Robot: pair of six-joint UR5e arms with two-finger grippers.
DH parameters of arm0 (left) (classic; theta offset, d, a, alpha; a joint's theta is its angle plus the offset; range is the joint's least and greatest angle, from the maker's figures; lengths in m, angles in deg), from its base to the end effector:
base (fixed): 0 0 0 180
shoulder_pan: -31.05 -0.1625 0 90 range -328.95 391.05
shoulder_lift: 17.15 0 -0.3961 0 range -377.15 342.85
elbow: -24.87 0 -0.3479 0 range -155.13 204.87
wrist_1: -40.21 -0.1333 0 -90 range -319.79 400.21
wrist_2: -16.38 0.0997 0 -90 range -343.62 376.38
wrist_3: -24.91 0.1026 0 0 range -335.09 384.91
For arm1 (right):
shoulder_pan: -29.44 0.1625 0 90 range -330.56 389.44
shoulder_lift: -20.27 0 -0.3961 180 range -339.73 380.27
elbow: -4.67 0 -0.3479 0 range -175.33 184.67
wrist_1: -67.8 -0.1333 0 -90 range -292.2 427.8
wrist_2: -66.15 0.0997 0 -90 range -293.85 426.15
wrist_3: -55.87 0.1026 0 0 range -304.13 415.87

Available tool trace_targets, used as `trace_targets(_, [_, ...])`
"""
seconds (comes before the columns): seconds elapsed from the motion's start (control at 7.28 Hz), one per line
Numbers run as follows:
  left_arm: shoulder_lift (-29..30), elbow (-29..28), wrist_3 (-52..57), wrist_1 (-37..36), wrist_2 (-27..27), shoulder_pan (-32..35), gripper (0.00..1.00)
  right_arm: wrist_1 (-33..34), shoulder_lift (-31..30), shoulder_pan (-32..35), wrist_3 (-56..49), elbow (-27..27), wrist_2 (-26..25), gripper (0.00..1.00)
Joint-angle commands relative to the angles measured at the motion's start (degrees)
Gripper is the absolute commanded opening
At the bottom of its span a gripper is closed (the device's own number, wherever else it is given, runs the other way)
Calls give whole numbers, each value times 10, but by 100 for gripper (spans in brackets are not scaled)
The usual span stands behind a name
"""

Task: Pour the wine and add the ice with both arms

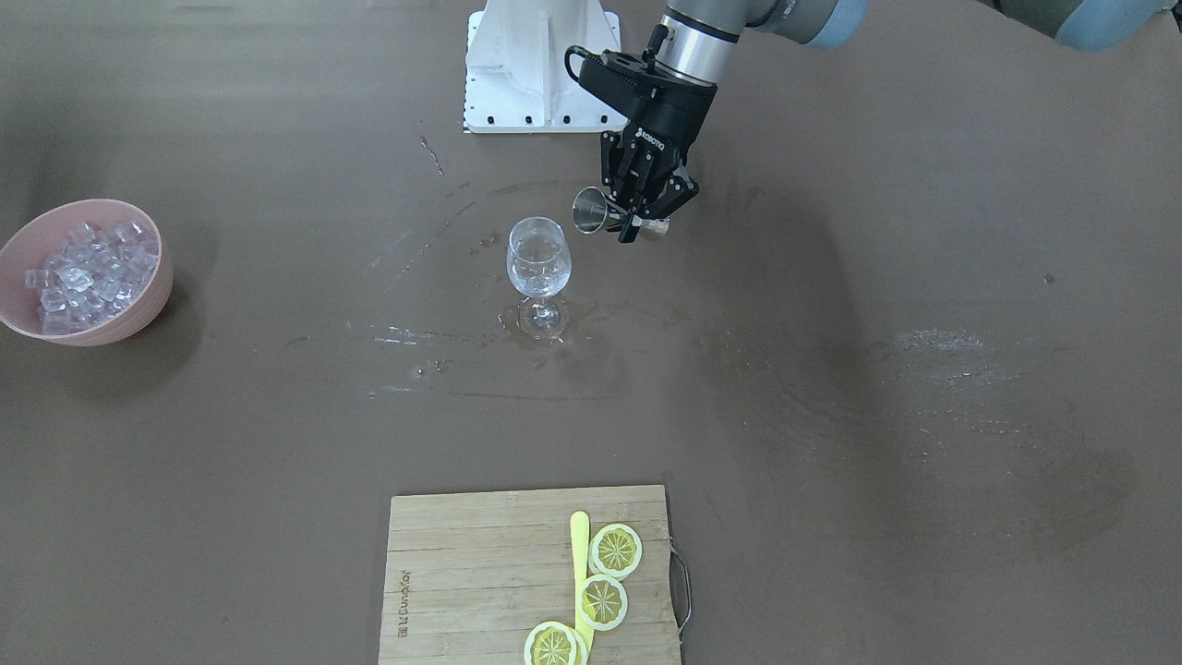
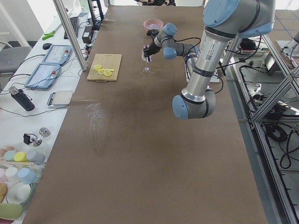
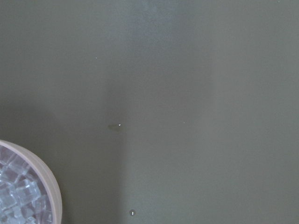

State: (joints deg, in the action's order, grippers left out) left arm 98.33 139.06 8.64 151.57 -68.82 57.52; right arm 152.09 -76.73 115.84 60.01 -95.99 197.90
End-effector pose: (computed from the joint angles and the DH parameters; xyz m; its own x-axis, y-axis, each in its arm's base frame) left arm 0.4064 -0.3609 0.1938 0.5759 0.7819 -0.2388 -0.1351 0.3791 0.9154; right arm 0.0391 -0.4130 0.5927 0.7403 -0.0835 0.6670 0.0085 0.9933 0.1150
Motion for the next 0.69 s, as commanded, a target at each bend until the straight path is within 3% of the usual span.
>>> trace_targets(0.0, [-90, 0, -10, 112, -24, 30, 0, 0, 0, 0, 0, -2, 0, 100])
trace_targets(0.27, [-176, 0, -89, 213, -56, 60, 0, 0, 0, 0, 0, -2, -1, 100])
trace_targets(0.55, [-244, -36, -187, 353, -52, 69, 0, 0, -1, 0, 0, -3, -1, 100])
